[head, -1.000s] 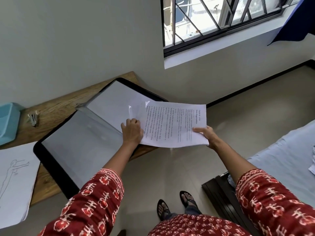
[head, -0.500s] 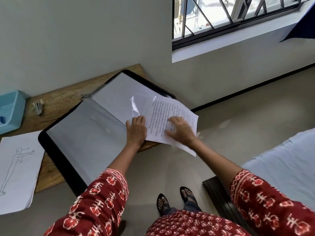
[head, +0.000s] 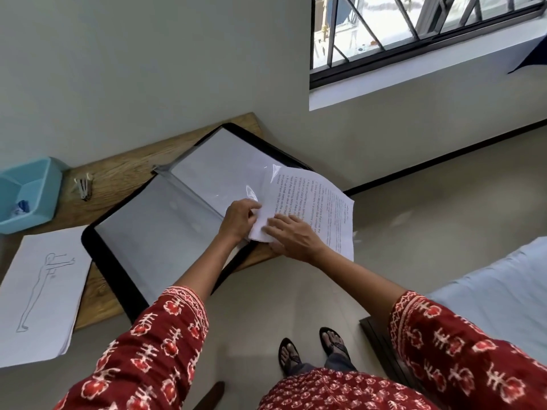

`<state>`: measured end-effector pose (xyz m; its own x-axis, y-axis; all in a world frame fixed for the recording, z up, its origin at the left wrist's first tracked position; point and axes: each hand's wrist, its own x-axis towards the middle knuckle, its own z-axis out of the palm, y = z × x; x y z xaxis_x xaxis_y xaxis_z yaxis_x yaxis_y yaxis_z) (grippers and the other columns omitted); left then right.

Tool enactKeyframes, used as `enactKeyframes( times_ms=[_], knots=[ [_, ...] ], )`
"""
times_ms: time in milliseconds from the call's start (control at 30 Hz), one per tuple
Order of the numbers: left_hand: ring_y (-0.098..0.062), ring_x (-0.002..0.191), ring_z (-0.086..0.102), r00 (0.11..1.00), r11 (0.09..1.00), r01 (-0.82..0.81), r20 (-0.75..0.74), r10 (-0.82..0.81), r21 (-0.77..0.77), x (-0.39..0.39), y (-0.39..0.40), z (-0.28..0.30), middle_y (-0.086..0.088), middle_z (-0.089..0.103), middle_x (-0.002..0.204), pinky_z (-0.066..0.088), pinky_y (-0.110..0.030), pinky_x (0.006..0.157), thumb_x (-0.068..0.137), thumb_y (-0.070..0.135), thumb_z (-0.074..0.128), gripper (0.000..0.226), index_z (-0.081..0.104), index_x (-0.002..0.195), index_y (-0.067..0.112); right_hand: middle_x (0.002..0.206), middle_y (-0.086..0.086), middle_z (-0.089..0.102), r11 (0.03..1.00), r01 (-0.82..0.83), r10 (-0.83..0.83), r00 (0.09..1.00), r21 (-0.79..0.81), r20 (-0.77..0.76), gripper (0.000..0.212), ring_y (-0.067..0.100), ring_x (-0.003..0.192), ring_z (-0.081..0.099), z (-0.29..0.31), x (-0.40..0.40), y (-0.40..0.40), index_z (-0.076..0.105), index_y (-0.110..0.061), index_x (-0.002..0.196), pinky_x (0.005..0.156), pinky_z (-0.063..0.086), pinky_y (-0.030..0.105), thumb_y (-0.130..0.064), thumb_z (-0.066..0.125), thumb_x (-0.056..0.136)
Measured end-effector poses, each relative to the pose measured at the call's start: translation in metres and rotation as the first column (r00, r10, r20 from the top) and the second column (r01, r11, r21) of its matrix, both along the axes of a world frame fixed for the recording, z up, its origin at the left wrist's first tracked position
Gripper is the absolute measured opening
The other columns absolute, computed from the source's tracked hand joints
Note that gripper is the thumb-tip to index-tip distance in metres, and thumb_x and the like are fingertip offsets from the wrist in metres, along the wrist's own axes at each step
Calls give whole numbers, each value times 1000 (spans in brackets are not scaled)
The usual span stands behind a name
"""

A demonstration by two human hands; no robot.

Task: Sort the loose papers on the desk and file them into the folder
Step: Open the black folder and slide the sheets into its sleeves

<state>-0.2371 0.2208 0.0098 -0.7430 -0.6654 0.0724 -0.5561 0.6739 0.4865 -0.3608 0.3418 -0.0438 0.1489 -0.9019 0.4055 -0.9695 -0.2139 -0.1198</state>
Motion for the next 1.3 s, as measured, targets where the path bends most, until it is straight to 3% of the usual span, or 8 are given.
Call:
enactKeyframes(
  times_ms=[233,500,900,1000,1100,1167,1233,1300],
  knots=[
    [-24,77,65,995,995,-93,20,93,18,-3,2,10,-14,70,85,43,-20,67,79,-2,66,3,67,81,-1,81,7,65,984,112,-131,982,-136,-139,19,24,71,63,-9,10,-2,65,-8,98,50,51,32,-13,48,90],
    [-24,79,61,977,983,-157,157,141,93,-9,-5,22,-15,66,89,42,-23,67,78,-3,65,10,60,87,0,79,6,69,969,172,-223,919,-179,-325,40,21,57,62,-6,21,-8,72,-13,103,43,38,22,-7,36,88],
    [-29,84,63,975,991,-85,215,60,107,-8,-5,26,-16,66,90,42,-25,69,78,-4,63,7,61,85,-2,65,2,59,950,259,-304,899,-175,-315,50,16,57,55,3,29,-13,67,-18,77,41,30,24,-2,23,93],
    [-29,90,62,960,997,-50,278,33,53,-9,1,21,-16,66,97,41,-24,72,82,-3,60,12,64,93,-2,65,2,58,955,254,-290,910,-154,-297,38,15,60,55,-2,30,-15,65,-18,72,40,29,25,-5,34,89],
    [-31,89,60,954,999,-34,297,36,-13,-9,6,12,-18,63,95,42,-29,70,85,-1,54,14,65,93,-1,63,3,58,967,199,-224,962,-159,-158,21,18,60,55,-6,25,-21,64,-16,66,40,35,25,-19,54,86],
    [-31,85,59,952,998,-41,303,54,-49,-9,11,11,-19,60,93,37,-28,65,87,1,50,14,63,91,-2,70,5,64,971,205,-198,978,-119,66,35,22,66,59,-3,16,-21,67,-14,73,47,46,28,-36,47,90],
    [-31,85,58,952,997,-43,300,60,-63,-9,13,8,-19,59,94,34,-26,65,89,2,49,14,62,91,-3,89,9,69,932,351,-312,903,-87,295,45,25,83,63,3,-3,-16,70,-10,90,67,51,34,-45,43,89],
    [-30,85,58,955,997,-53,288,69,-62,-10,12,8,-19,59,94,34,-26,65,88,1,49,14,62,90,-4,114,15,62,822,567,-533,728,58,431,51,31,107,57,4,-29,-7,62,-7,114,87,45,44,-48,45,89]
  ],
)
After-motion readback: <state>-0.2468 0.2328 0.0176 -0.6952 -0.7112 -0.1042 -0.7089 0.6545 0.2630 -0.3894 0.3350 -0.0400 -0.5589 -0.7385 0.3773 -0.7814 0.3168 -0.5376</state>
